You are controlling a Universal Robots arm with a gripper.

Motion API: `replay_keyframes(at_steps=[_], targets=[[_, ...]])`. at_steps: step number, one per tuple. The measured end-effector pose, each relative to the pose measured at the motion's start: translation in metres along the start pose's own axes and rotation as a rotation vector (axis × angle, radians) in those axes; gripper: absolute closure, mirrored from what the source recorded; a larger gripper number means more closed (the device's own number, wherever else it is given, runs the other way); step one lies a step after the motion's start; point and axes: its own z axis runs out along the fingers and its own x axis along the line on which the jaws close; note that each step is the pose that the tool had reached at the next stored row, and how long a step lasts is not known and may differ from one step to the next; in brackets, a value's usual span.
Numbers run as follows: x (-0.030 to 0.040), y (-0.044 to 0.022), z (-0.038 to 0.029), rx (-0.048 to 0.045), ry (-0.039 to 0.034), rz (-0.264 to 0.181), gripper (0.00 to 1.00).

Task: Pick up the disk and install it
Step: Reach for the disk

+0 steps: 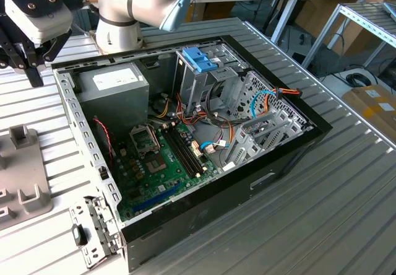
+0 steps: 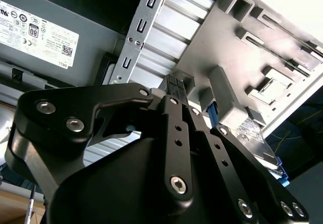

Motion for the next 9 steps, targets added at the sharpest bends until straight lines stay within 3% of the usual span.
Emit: replay_keyframes(at_steps=[9], targets=[[0.0023, -0.0002, 0.0, -0.0001, 0.0, 0.0, 0.9]])
